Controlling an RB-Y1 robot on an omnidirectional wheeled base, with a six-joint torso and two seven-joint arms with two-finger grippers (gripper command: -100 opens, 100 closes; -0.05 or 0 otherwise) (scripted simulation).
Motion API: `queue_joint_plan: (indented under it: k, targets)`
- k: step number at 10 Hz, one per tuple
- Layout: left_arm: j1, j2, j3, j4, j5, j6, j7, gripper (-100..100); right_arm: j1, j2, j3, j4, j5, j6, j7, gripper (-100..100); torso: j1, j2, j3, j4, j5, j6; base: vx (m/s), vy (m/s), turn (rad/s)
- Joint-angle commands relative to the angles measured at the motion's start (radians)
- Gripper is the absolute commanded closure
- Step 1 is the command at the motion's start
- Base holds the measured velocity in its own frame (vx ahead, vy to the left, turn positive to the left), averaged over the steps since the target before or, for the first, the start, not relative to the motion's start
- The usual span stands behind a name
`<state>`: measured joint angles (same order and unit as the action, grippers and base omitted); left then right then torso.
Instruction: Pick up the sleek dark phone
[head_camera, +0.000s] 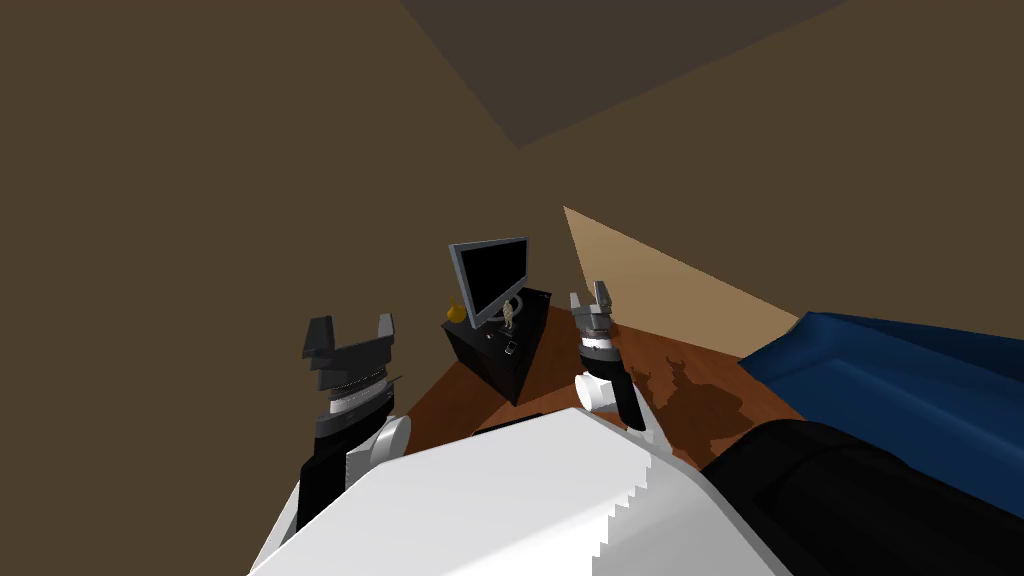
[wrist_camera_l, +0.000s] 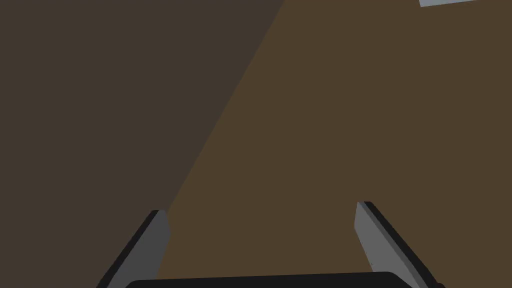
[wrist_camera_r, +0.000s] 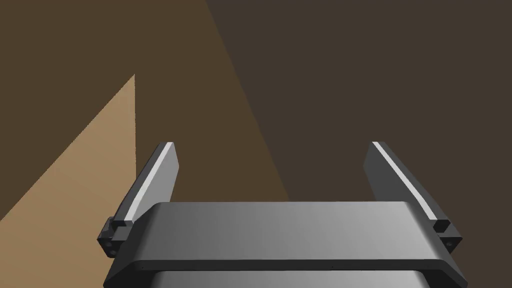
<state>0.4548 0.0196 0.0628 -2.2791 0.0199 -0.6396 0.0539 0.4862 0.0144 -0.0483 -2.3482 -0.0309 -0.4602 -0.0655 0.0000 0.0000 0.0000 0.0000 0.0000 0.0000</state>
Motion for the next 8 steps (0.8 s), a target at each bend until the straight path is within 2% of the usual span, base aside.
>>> queue_joint_plan:
  k: [1,4,8]
  targets:
    - [0.000,0.000,0.000,0.000,0.000,0.000,0.000,0,0.003,-0.029,0.001,0.008,-0.004,0.010,-0.005,-100,0.000,0.000,0.000,0.000,0.000,0.000,-0.002,0.009,0.080]
    - [0.000,0.000,0.000,0.000,0.000,0.000,0.000,0,0.015,-0.096,0.006,0.037,-0.021,0.052,-0.025,-100,0.001,0.000,0.000,0.000,0.000,0.000,-0.004,0.027,0.150]
    - [0.000,0.000,0.000,0.000,0.000,0.000,0.000,0,0.042,-0.183,0.016,0.103,-0.061,0.147,-0.068,-100,0.003,0.000,0.000,0.000,0.001,0.000,-0.004,0.044,0.258]
